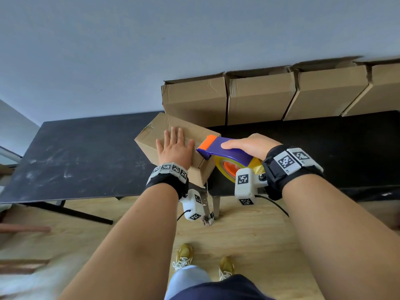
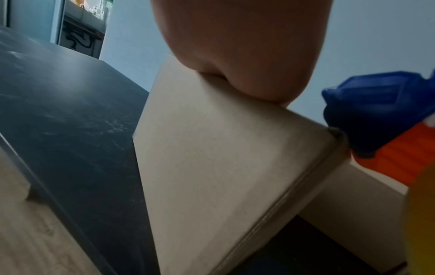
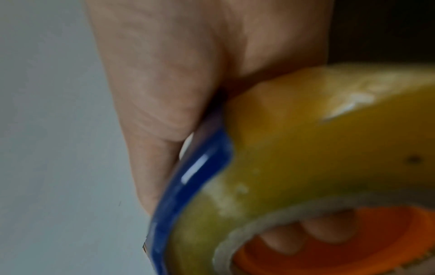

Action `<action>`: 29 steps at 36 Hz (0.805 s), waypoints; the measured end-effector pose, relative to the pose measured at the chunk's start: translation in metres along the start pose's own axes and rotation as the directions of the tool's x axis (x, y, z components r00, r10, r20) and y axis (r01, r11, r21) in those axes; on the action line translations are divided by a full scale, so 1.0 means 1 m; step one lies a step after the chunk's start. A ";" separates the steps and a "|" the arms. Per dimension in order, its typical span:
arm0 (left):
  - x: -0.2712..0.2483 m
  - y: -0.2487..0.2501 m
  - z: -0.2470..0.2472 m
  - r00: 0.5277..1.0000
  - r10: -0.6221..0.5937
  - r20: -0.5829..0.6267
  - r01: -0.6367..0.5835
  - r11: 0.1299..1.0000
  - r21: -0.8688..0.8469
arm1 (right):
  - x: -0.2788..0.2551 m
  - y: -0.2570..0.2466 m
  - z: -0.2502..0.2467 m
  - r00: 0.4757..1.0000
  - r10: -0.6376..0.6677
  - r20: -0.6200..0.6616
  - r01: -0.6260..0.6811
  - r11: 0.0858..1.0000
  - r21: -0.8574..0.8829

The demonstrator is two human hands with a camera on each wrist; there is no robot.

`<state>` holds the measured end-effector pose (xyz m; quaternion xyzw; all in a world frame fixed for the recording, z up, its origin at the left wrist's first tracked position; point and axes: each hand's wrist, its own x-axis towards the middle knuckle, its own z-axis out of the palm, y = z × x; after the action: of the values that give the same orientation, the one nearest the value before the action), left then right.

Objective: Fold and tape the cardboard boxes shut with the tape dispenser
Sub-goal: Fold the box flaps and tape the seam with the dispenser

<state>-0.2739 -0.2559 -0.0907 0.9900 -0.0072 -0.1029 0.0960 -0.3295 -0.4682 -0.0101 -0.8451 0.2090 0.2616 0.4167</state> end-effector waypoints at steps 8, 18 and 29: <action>0.001 0.000 0.001 1.000 -0.011 0.002 0.011 1.000 0.023 | -0.006 0.024 -0.017 0.999 0.018 0.041 -0.016 0.998 -0.056; 0.000 0.000 0.000 0.999 -0.031 0.011 0.031 0.999 0.026 | -0.005 0.034 -0.017 0.996 0.062 0.062 -0.054 0.992 -0.117; -0.014 0.001 -0.008 0.992 0.115 -0.049 -0.122 0.976 -0.179 | 0.002 0.019 -0.004 1.000 -0.021 -0.009 0.020 0.993 -0.120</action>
<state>-0.2859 -0.2550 -0.0805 0.9767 -0.0547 -0.0782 0.1920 -0.3377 -0.4825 -0.0201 -0.8720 0.1866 0.2650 0.3668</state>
